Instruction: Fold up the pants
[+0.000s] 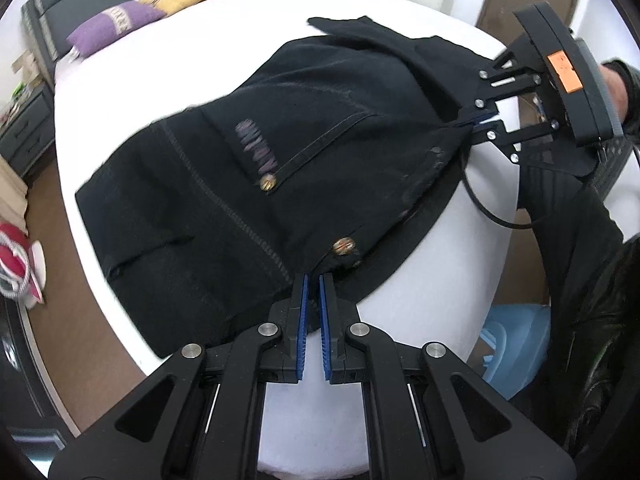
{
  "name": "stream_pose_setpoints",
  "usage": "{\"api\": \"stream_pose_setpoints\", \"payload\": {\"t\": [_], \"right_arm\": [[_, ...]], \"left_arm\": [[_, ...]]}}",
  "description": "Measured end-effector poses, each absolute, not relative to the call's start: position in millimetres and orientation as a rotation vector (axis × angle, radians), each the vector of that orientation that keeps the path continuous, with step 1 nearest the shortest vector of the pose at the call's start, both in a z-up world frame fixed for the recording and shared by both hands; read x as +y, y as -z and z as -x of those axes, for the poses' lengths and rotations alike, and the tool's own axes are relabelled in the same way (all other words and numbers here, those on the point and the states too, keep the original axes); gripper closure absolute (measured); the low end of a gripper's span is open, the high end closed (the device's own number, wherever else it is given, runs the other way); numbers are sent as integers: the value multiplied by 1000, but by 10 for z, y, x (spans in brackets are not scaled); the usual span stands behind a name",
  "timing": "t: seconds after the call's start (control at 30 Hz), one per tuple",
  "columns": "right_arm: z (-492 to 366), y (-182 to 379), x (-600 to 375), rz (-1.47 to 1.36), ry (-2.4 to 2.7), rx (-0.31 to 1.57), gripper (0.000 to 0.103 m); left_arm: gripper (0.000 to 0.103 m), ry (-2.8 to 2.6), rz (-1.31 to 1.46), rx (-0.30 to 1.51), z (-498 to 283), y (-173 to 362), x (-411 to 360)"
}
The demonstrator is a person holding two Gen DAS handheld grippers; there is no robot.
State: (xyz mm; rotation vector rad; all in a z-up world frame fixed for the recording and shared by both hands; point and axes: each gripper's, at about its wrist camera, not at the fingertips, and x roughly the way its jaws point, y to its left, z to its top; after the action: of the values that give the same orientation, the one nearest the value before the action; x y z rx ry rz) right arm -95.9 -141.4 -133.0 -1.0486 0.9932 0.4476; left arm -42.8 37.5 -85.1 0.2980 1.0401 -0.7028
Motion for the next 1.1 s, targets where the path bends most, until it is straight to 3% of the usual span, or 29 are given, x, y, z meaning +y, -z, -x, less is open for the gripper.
{"api": "stream_pose_setpoints", "payload": {"t": [0.47, 0.7, 1.1], "right_arm": [[1278, 1434, -1271, 1167, -415, 937, 95], [1315, 1383, -1323, 1151, -402, 931, 95], [1423, 1493, -1283, 1198, -376, 913, 95]], "left_arm": [[98, 653, -251, 1009, 489, 519, 598], [98, 670, -210, 930, 252, 341, 219], [98, 605, -143, 1058, -28, 903, 193]]}}
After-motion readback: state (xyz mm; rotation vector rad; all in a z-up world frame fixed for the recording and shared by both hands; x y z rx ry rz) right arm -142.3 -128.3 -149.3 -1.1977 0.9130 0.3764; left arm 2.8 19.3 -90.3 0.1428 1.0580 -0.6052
